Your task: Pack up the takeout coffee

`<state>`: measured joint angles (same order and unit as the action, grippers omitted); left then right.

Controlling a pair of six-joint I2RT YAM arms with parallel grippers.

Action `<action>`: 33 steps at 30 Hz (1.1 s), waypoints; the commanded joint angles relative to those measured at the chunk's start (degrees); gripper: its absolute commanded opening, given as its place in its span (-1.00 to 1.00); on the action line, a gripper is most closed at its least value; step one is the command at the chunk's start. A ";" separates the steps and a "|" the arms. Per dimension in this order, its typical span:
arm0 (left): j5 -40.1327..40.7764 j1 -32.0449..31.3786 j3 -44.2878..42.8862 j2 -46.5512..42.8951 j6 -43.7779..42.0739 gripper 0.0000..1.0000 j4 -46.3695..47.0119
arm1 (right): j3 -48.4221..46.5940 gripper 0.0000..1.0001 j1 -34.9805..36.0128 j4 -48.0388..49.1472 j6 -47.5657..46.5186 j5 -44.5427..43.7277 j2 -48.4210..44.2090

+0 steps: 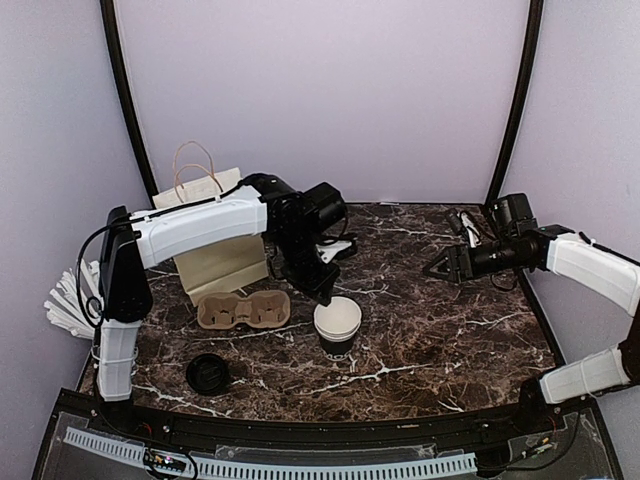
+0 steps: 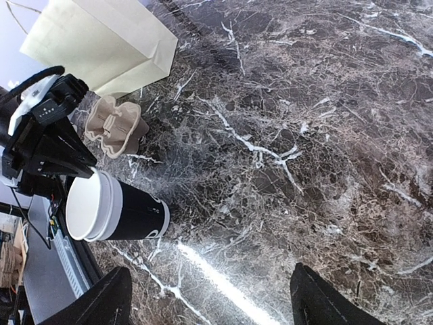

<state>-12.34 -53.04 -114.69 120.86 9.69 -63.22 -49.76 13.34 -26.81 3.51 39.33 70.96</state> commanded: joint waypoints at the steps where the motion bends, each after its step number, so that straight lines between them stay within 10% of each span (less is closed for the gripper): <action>1: 0.67 -0.36 -2.96 0.13 0.87 -0.52 -3.29 | 1.09 0.64 -0.07 2.45 -0.34 -0.22 -0.96; 8: 10.42 -3.06 -7.85 -2.91 -2.38 -0.07 -3.78 | 2.00 0.65 -0.11 3.11 -0.66 -0.51 -2.08; 33: 6.24 -13.33 -5.62 1.14 -1.18 -0.35 -2.37 | 3.94 0.65 -0.08 4.72 -1.25 -1.84 -3.72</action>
<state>-5.43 -66.39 -119.63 120.44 7.97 -65.32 -46.76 13.34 -23.97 3.16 38.24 68.73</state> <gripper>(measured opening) 0.331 0.827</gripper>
